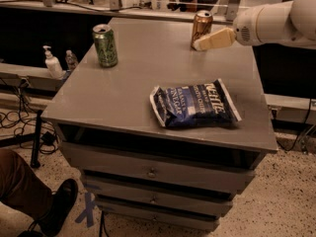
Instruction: Move orange can near blue chip bag
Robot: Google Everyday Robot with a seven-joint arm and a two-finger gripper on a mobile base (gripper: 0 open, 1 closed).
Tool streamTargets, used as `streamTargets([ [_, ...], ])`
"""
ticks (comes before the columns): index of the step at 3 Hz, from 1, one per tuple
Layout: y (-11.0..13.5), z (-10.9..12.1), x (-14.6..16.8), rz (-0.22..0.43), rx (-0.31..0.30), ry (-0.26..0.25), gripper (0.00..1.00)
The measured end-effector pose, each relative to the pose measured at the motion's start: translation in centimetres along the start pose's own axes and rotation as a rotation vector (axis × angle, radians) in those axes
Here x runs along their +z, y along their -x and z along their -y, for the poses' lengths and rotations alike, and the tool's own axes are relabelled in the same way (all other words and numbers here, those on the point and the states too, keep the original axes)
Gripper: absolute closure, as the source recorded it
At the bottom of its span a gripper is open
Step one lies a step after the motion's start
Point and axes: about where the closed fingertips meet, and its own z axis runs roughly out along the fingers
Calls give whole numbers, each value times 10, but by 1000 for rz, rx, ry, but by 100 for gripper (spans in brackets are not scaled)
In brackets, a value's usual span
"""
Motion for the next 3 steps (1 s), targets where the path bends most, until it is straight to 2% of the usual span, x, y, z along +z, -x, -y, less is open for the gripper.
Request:
streamTargets([
  [1,4,20,47,85,100,-18,0],
  [2,-7,41,85,120,152,-49,0],
  [3,-24,63,107,127,180,-85,0],
])
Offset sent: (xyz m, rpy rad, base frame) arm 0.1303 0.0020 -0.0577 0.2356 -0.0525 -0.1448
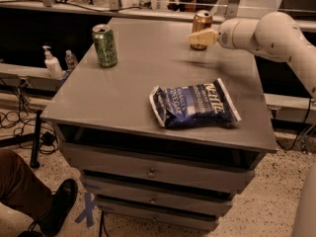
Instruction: Move orange can near blue chip bag
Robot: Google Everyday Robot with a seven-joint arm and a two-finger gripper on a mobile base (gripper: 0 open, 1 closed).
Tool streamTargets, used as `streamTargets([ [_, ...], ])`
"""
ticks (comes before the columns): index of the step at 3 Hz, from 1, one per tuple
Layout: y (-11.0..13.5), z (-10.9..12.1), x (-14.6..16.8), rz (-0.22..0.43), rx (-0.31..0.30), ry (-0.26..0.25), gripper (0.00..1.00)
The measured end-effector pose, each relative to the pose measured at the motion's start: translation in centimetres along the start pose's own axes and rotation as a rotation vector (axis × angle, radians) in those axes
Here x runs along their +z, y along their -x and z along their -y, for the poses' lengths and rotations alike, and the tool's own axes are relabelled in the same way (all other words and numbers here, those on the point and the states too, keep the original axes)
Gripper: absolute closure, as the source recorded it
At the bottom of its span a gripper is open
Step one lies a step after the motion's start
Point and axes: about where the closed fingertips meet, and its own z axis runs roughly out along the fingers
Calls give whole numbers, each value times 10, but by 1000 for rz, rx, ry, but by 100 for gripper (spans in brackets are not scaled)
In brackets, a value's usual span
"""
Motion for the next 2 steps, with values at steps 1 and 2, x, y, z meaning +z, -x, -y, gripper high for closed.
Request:
streamTargets([
  [1,-4,18,17,22,8,-21,0],
  [2,3,24,34,48,4,-16,0],
])
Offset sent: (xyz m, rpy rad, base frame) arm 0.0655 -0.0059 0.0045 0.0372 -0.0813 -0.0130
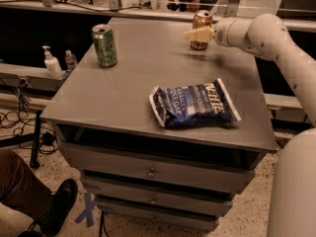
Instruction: Move orange can near blue chip bag
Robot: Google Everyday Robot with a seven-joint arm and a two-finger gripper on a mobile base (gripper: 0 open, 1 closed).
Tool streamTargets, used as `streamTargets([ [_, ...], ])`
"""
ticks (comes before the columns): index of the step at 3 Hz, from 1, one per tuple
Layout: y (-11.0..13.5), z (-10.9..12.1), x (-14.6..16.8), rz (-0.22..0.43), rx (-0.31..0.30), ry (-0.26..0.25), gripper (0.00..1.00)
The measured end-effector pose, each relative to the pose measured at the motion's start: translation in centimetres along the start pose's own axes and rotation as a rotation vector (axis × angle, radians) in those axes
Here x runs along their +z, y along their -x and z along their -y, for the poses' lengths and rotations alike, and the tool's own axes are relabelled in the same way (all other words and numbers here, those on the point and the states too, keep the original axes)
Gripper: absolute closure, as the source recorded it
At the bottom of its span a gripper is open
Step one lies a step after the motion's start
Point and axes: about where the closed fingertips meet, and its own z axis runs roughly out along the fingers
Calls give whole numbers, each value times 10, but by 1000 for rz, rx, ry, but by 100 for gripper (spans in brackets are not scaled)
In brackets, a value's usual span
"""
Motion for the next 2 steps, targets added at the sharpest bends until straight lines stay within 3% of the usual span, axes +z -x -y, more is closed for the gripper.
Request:
streamTargets([
  [1,4,-1,11,15,1,10,16],
  [2,3,0,11,18,3,14,40],
])
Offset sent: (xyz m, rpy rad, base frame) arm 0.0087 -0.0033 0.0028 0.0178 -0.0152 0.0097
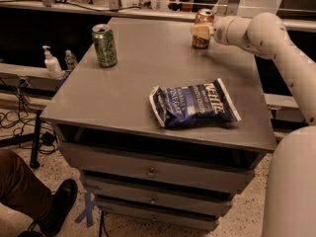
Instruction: Move orange can near blue chip bag
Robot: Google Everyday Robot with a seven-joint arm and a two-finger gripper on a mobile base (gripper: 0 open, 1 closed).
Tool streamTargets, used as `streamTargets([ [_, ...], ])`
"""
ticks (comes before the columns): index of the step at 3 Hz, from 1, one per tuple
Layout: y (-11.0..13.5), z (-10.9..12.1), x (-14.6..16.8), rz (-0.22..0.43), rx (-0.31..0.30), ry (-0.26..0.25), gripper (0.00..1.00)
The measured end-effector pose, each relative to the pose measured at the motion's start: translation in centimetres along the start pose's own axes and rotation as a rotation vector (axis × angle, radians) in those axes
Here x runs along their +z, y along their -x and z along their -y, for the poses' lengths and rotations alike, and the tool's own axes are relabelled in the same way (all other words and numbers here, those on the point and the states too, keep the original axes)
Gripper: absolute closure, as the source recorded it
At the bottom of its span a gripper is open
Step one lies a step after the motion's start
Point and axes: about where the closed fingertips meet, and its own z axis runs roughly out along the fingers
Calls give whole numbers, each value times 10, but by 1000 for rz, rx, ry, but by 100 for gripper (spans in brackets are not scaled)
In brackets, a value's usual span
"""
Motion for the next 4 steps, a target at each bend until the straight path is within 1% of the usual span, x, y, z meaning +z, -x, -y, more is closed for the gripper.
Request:
streamTargets([
  [2,-2,-5,-11,6,11,13,87],
  [3,9,-16,-27,24,3,37,100],
  [4,24,-33,-53,49,-5,66,100],
])
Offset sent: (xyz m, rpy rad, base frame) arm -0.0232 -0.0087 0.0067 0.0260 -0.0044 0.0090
